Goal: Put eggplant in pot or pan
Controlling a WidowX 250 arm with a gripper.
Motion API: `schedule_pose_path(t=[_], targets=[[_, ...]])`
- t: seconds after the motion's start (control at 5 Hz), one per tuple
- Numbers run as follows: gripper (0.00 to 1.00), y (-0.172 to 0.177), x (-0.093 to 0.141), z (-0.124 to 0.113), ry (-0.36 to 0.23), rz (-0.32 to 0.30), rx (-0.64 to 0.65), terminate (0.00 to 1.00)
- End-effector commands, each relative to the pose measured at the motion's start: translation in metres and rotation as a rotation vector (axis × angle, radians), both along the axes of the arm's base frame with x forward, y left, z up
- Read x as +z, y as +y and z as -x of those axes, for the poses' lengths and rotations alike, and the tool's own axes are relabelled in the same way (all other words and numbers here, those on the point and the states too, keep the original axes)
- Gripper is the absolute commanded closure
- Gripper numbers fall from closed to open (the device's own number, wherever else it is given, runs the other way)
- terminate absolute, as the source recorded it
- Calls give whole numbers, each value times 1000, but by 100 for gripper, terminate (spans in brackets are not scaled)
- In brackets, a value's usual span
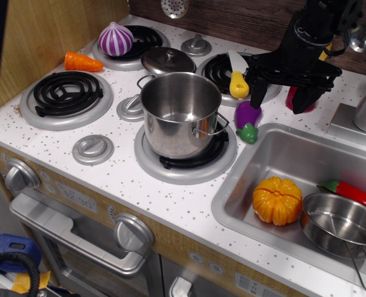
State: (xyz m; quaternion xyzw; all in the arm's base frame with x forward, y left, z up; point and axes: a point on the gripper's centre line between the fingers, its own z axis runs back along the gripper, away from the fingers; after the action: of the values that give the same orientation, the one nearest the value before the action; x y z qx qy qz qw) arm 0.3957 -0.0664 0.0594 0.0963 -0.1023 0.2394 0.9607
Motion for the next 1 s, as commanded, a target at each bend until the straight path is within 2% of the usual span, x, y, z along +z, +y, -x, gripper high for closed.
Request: schedule_pose_path(t=[0.0,0.4,0.6,0.8], targets=[[0,0,0,0,0,0,0,0],[0,24,-10,-14,-25,-12,-130,0],[0,34,-20,-19,-40,5,-185,0],[0,40,-28,-21,-57,-13,-211,0]])
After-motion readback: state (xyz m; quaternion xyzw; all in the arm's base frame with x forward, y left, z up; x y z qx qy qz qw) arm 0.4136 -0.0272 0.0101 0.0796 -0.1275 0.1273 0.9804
